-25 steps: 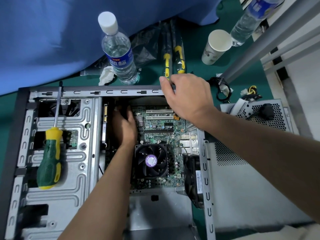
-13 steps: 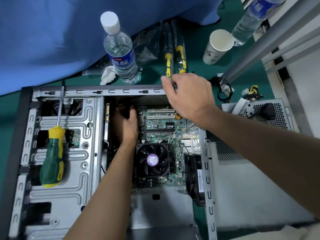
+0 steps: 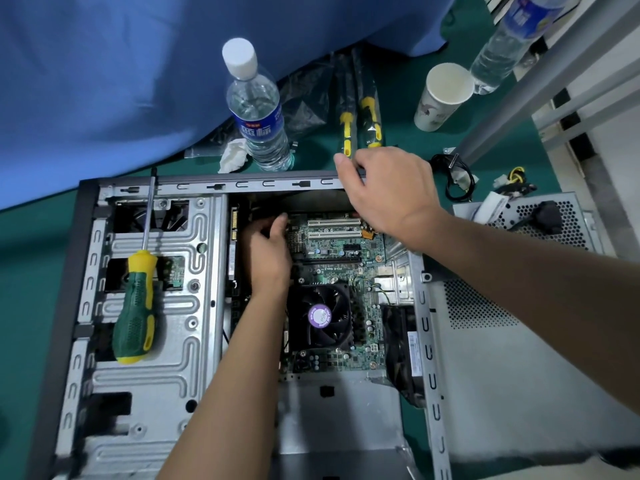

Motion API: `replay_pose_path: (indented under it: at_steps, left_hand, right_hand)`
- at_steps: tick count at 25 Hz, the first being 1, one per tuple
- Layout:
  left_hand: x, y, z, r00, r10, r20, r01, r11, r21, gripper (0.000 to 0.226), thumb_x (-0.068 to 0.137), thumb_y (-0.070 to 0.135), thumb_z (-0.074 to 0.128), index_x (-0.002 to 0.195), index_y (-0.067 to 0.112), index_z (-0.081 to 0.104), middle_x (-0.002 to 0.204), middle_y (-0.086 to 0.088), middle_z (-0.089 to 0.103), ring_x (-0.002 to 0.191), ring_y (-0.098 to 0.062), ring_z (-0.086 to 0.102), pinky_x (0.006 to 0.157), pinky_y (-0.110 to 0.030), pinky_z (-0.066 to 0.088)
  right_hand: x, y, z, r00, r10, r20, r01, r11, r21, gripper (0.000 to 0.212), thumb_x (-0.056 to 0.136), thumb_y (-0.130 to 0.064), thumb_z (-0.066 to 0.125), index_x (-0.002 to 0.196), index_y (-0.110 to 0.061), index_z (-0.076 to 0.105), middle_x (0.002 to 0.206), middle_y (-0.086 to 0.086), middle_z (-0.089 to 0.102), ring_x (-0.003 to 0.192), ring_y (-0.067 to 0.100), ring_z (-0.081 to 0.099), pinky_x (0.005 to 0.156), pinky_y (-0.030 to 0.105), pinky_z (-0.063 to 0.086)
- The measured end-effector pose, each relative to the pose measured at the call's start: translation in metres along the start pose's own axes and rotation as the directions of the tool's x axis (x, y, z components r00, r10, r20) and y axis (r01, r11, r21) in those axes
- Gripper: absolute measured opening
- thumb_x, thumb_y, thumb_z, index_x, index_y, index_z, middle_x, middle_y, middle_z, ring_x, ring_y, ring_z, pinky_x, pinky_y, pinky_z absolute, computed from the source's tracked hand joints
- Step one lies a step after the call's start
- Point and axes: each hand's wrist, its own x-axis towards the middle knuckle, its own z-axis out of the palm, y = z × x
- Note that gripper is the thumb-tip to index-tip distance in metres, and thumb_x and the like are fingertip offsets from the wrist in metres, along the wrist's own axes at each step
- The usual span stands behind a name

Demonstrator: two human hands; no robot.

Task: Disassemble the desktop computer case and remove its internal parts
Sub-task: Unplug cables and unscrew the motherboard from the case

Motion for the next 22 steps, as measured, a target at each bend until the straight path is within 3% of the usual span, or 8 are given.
replay_pose_path:
  at_steps: [3, 6, 8, 12, 13, 16, 19, 22]
  left_hand:
    - [0.0, 0.004, 0.002, 0.996, -0.072, -0.058, 0.077, 0.994, 0.083, 0.036, 0.095, 0.05, 0.056, 0.099, 0.014, 0.056, 0.076, 0.004, 0.057, 0.08, -0.02, 0.053, 0.065, -0.022, 0.029]
    - [-0.011, 0.002, -0.004, 0.999, -0.031, 0.021, 0.026, 0.981, 0.192, 0.033, 0.097, 0.039, 0.057, 0.111, 0.01, 0.061, 0.091, -0.001, 0.062, 0.091, -0.023, 0.061, 0.071, -0.022, 0.033]
    - [-0.029, 0.001, -0.015, 0.99, 0.114, 0.082, -0.136, 0.928, 0.348, 0.031, 0.098, 0.031, 0.055, 0.122, 0.012, 0.06, 0.107, -0.005, 0.066, 0.101, -0.026, 0.062, 0.078, -0.024, 0.038]
    - [-0.072, -0.003, -0.043, 0.798, 0.52, 0.305, -0.582, 0.532, 0.615, 0.03, 0.092, 0.019, 0.056, 0.12, 0.01, 0.062, 0.111, -0.007, 0.058, 0.103, -0.024, 0.048, 0.089, -0.032, 0.039]
    - [-0.08, -0.005, -0.049, 0.79, 0.521, 0.323, -0.594, 0.521, 0.613, 0.031, 0.091, 0.016, 0.055, 0.121, 0.01, 0.061, 0.111, -0.007, 0.057, 0.102, -0.023, 0.046, 0.089, -0.031, 0.038]
    - [-0.11, -0.017, -0.064, 0.889, 0.304, 0.341, -0.454, 0.678, 0.578, 0.051, 0.091, 0.008, 0.051, 0.141, 0.01, 0.044, 0.124, -0.007, 0.05, 0.11, -0.019, 0.044, 0.097, -0.024, 0.033]
    - [-0.142, -0.031, -0.076, 0.877, 0.181, 0.446, -0.426, 0.724, 0.543, 0.07, 0.09, 0.0, 0.048, 0.154, 0.012, 0.02, 0.142, -0.006, 0.036, 0.128, -0.019, 0.041, 0.111, -0.026, 0.03]
    - [-0.136, -0.018, -0.101, 0.711, 0.394, 0.582, -0.701, 0.34, 0.626, 0.059, 0.083, -0.008, 0.051, 0.138, 0.009, 0.051, 0.133, -0.007, 0.052, 0.117, -0.023, 0.051, 0.102, -0.032, 0.045]
  right_hand:
    - [0.001, 0.0, 0.001, 1.0, -0.008, -0.004, 0.007, 1.0, -0.014, 0.052, 0.102, -0.049, 0.029, 0.06, -0.02, 0.041, 0.061, -0.001, 0.051, 0.064, 0.025, 0.052, 0.063, 0.034, 0.035]
    - [0.001, 0.001, 0.001, 1.0, -0.01, -0.015, 0.01, 1.0, -0.018, 0.052, 0.101, -0.049, 0.029, 0.062, -0.019, 0.046, 0.065, 0.003, 0.056, 0.065, 0.027, 0.054, 0.061, 0.034, 0.035]
    - [0.002, 0.001, 0.001, 1.0, -0.008, -0.022, 0.008, 1.0, -0.017, 0.052, 0.101, -0.05, 0.029, 0.064, -0.018, 0.048, 0.066, 0.003, 0.057, 0.065, 0.028, 0.054, 0.06, 0.033, 0.034]
    - [0.002, 0.001, 0.001, 1.0, -0.004, -0.02, 0.004, 1.0, -0.011, 0.052, 0.101, -0.05, 0.029, 0.064, -0.018, 0.047, 0.065, 0.004, 0.056, 0.065, 0.029, 0.054, 0.059, 0.033, 0.035]
    - [0.002, 0.001, 0.001, 1.0, -0.005, -0.021, 0.004, 1.0, -0.011, 0.053, 0.101, -0.05, 0.029, 0.064, -0.018, 0.048, 0.065, 0.005, 0.056, 0.065, 0.03, 0.054, 0.059, 0.033, 0.036]
    - [0.001, 0.0, 0.001, 1.0, -0.006, -0.024, 0.005, 1.0, -0.003, 0.054, 0.101, -0.05, 0.029, 0.066, -0.016, 0.053, 0.063, 0.004, 0.055, 0.064, 0.03, 0.055, 0.06, 0.033, 0.036]
    - [0.001, 0.0, 0.0, 1.0, -0.004, -0.03, 0.004, 1.0, -0.005, 0.054, 0.101, -0.05, 0.029, 0.067, -0.016, 0.054, 0.061, 0.003, 0.053, 0.064, 0.03, 0.054, 0.061, 0.033, 0.033]
    - [0.001, 0.0, 0.0, 1.0, 0.001, -0.023, -0.001, 1.0, -0.015, 0.054, 0.101, -0.05, 0.028, 0.068, -0.017, 0.054, 0.06, 0.001, 0.05, 0.064, 0.029, 0.052, 0.062, 0.033, 0.033]
